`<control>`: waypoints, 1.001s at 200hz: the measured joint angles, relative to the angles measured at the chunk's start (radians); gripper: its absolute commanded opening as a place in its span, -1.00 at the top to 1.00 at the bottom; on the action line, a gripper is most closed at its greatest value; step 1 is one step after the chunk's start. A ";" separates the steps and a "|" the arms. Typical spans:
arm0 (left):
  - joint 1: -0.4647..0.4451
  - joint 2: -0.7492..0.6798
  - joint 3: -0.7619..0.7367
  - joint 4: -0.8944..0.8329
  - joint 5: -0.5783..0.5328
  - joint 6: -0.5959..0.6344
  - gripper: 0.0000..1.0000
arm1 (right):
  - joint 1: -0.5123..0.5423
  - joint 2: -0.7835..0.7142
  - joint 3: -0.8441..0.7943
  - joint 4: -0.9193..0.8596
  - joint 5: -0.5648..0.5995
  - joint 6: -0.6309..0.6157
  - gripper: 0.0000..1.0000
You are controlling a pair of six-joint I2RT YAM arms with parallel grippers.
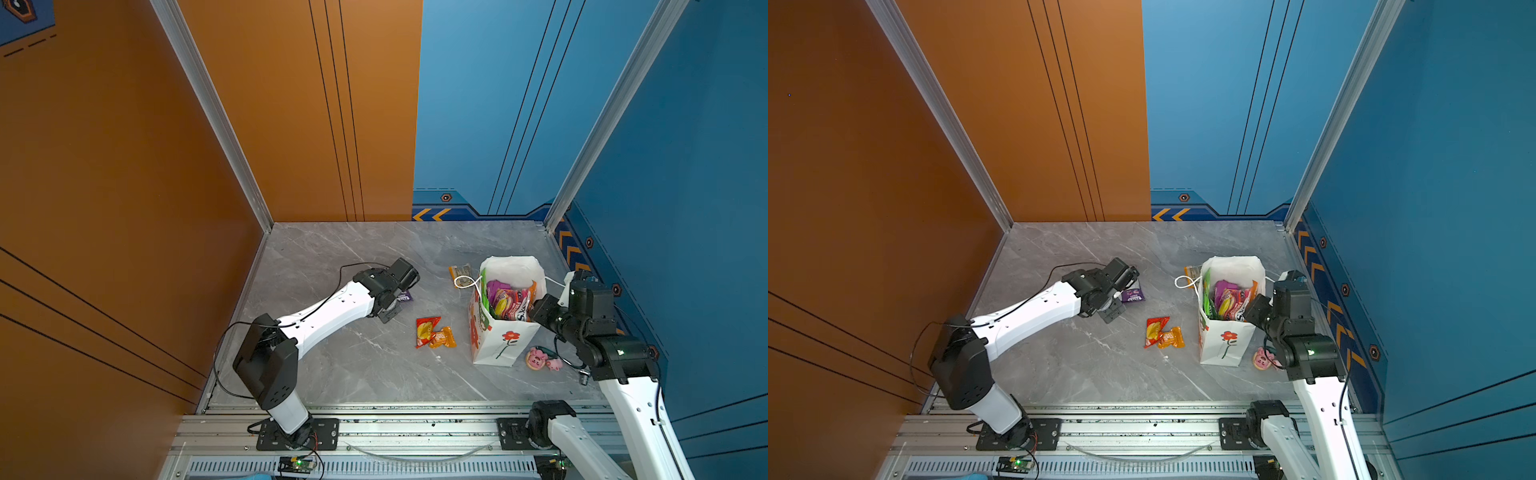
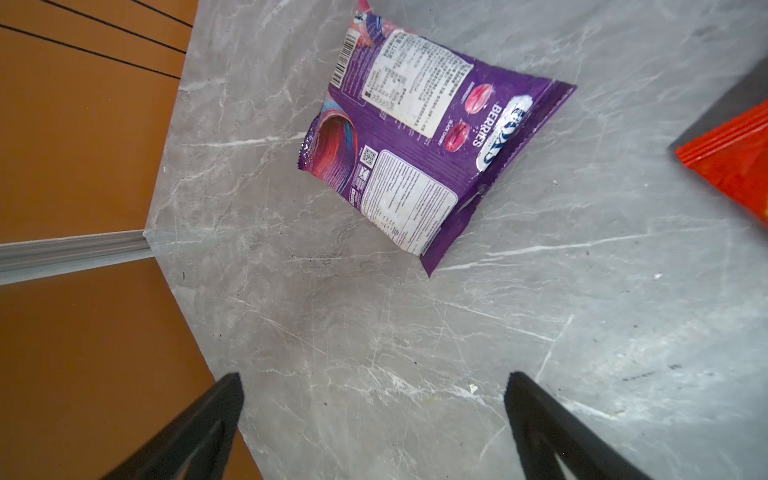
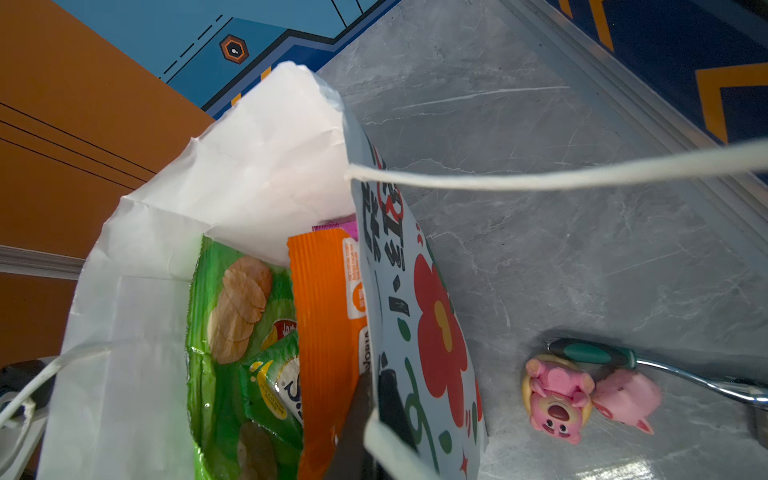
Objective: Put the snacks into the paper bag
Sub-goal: 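Move the left gripper over the purple Fox's Berries bag on the table, then lower the left gripper and grasp the purple Fox's Berries bag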
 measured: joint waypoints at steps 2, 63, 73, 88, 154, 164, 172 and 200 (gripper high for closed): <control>0.001 0.003 0.000 0.001 0.003 0.006 -0.99 | 0.000 0.000 0.000 0.000 0.000 0.000 0.87; -0.003 0.232 0.066 0.018 0.073 0.160 -0.76 | 0.000 -0.003 -0.006 0.004 0.000 0.000 0.87; -0.003 0.276 0.086 0.020 0.067 0.175 -0.75 | 0.000 -0.003 -0.008 0.008 0.000 0.000 0.88; -0.002 0.327 0.113 0.020 0.059 0.195 -0.66 | 0.000 -0.003 -0.011 0.011 0.000 0.000 0.87; 0.006 0.424 0.228 0.047 0.044 0.233 -0.42 | 0.000 -0.005 -0.018 0.024 -0.009 0.000 0.88; 0.008 0.440 0.244 0.052 0.044 0.234 -0.39 | 0.000 -0.005 -0.019 0.029 -0.016 0.001 0.88; 0.011 0.452 0.250 0.056 0.044 0.234 -0.36 | 0.000 -0.004 -0.020 0.030 -0.020 0.001 0.88; 0.029 0.470 0.257 0.061 0.044 0.223 0.01 | 0.000 0.000 -0.020 0.036 -0.024 0.002 0.88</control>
